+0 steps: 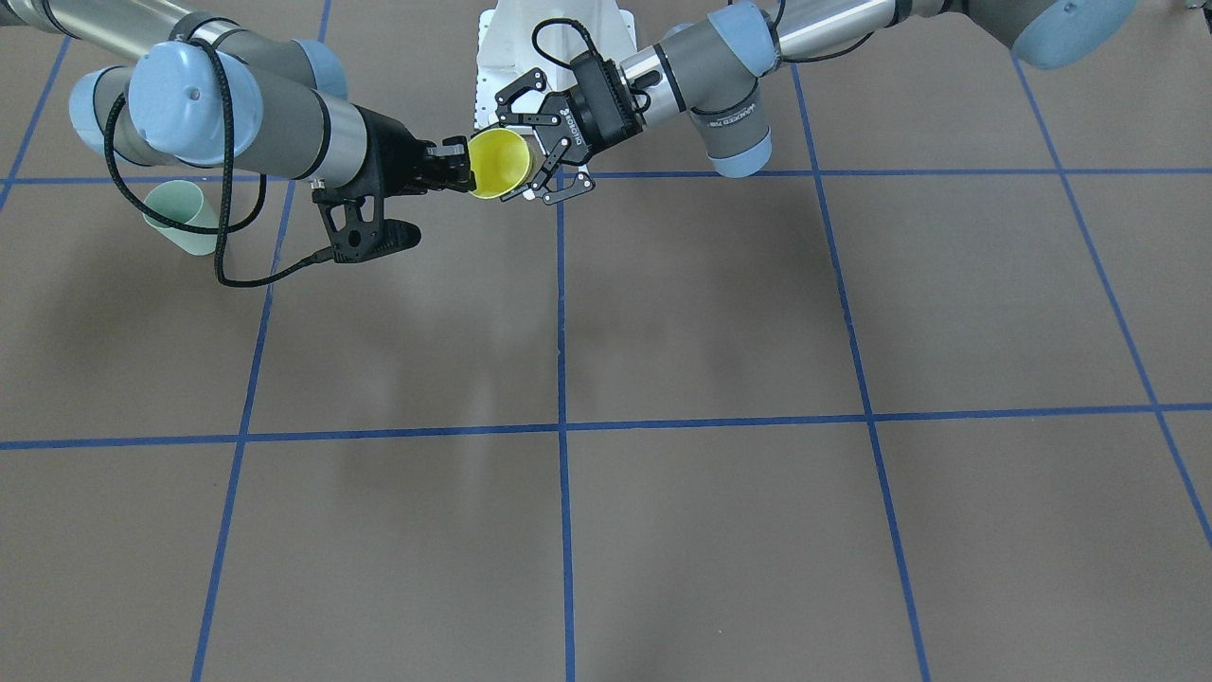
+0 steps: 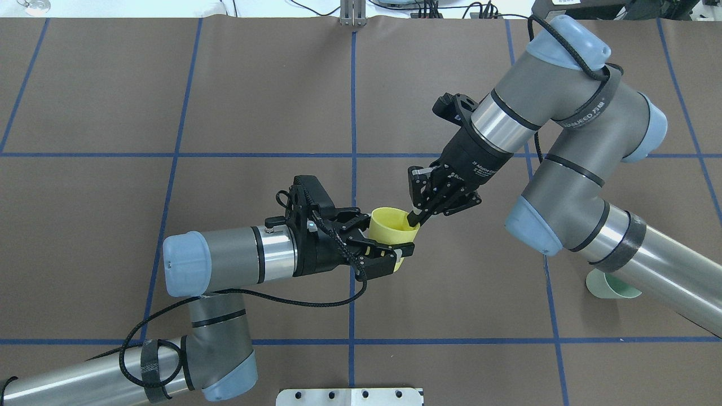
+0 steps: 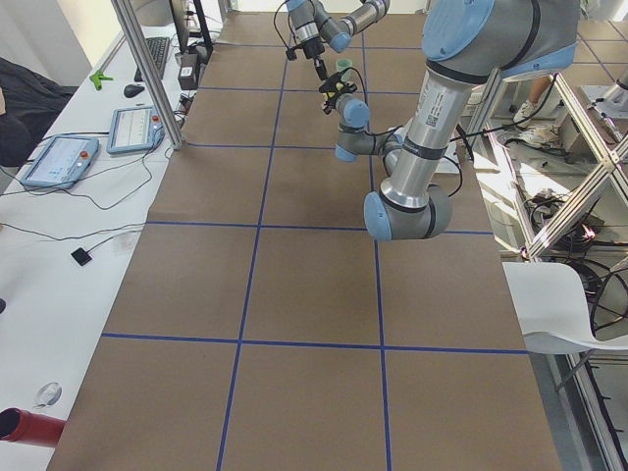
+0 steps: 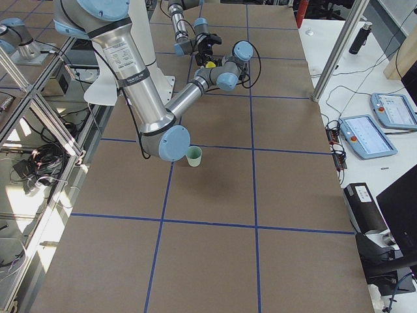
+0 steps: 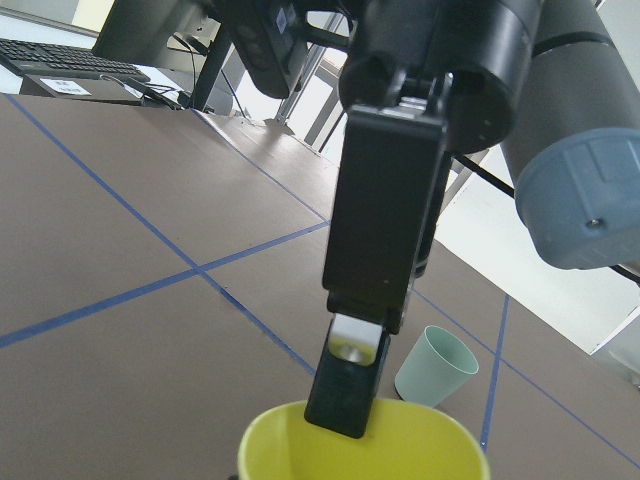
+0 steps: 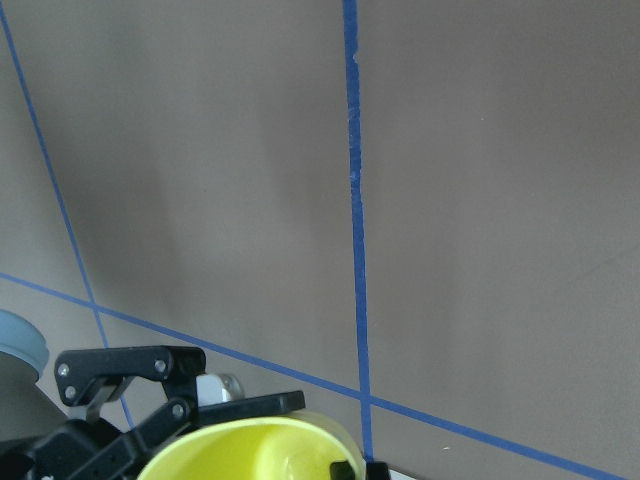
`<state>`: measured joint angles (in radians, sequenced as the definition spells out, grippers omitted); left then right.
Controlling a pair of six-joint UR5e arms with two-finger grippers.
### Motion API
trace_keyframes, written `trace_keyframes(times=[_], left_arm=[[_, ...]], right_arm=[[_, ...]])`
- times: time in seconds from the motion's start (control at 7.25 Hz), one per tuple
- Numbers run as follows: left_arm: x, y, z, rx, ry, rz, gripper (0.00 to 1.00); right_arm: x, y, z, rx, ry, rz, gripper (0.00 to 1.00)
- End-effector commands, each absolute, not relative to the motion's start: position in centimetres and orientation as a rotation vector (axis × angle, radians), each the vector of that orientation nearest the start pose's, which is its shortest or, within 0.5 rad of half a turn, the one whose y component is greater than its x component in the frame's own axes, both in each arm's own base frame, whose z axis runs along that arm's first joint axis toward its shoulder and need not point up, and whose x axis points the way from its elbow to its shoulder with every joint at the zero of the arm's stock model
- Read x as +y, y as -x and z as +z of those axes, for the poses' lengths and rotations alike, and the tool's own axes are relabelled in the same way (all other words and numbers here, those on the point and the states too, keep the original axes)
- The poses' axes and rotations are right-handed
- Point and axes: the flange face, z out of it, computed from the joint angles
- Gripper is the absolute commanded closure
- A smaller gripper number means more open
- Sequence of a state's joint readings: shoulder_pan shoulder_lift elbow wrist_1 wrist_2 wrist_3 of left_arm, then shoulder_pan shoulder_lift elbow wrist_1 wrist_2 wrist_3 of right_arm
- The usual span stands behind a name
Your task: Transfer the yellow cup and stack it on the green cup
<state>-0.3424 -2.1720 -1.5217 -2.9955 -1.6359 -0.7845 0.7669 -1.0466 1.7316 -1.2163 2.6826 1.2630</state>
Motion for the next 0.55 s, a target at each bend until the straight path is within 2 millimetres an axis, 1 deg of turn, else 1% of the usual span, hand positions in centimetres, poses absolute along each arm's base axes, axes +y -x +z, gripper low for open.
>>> trace_keyframes(times=[0.0, 0.28, 0.41], left_arm=[[-33.09, -54.69, 17.64, 1.707, -1.024, 0.34, 0.0], [-33.13, -54.7, 17.65, 1.719, -0.996, 0.316, 0.0], [-33.2, -54.62, 17.6, 1.719, -0.996, 0.314, 0.0]], right_arm=[[-45.13, 40.48, 21.9, -1.292, 0.383, -0.191, 1.0], [-45.35, 40.47, 22.31, -1.282, 0.352, -0.17, 1.0], [-45.81, 39.91, 22.71, -1.273, 0.319, -0.142, 1.0]])
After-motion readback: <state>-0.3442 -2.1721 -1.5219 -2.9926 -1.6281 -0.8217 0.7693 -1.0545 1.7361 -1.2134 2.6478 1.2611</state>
